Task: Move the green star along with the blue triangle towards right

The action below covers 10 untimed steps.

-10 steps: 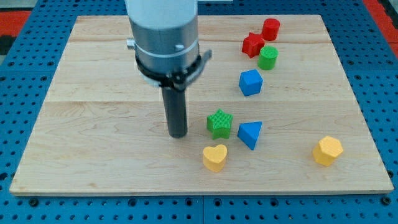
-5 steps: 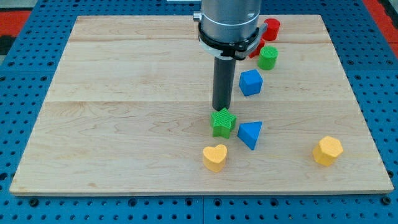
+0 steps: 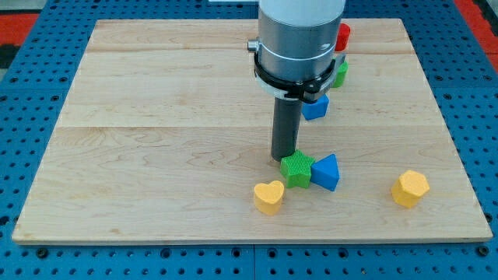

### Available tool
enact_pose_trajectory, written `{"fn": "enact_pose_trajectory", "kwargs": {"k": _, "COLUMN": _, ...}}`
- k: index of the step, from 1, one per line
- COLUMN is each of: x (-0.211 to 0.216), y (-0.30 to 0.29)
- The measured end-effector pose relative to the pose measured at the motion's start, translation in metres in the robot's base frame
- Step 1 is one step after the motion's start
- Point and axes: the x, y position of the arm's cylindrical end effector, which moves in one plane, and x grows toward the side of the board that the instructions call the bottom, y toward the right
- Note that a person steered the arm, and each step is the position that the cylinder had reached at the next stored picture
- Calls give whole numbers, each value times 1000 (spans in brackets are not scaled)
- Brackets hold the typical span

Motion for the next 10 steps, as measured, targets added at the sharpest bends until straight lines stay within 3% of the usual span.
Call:
{"fn": "enact_pose_trajectory", "kwargs": {"k": 3, "x": 28, "y": -29}}
{"fn": "enact_pose_trajectory", "kwargs": {"k": 5, "x": 27, "y": 0}}
{"fn": "enact_pose_trajectory", "kwargs": {"k": 7, "x": -4, "y": 50}}
{"fn": "enact_pose_trajectory", "kwargs": {"k": 10, "x": 28, "y": 34}}
